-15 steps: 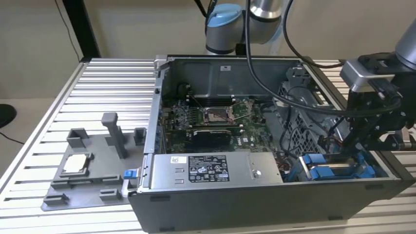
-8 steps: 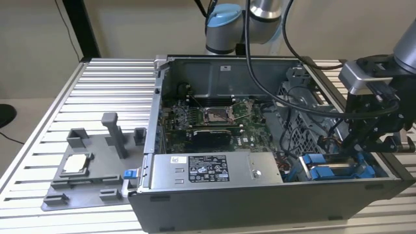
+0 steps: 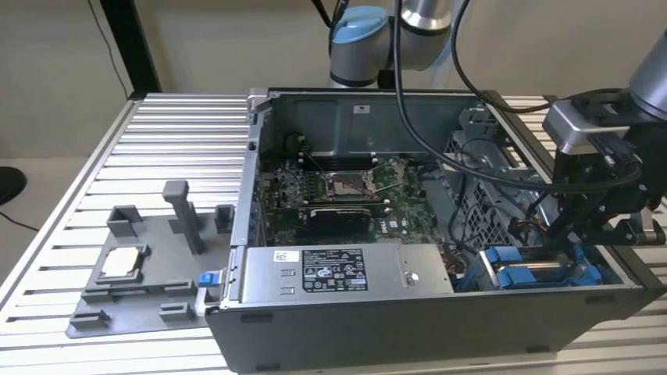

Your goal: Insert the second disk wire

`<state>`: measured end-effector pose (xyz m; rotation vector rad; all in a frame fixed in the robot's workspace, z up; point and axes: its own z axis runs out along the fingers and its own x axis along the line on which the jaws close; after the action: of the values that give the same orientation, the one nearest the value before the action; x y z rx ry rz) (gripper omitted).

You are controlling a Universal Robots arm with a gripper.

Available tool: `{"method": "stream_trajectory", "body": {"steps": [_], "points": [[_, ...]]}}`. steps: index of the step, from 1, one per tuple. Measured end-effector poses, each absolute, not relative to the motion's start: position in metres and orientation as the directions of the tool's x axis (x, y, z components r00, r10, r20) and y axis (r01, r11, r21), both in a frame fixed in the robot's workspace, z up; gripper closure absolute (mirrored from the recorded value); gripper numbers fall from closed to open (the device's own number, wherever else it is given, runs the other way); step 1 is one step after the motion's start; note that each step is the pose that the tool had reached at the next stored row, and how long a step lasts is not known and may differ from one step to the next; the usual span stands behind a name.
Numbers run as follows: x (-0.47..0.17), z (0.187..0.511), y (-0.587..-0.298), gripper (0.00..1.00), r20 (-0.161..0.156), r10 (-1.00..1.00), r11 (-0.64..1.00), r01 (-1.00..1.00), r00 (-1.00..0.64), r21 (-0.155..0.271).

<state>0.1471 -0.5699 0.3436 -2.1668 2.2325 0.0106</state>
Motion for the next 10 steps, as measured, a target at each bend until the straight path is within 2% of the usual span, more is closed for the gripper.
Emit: {"method": "stream_trajectory", "body": {"steps": [10], "points": [[0.1472, 0.3418, -0.5699, 1.0, -0.027, -0.999, 0.019, -1.0, -0.018, -0.016]]}}
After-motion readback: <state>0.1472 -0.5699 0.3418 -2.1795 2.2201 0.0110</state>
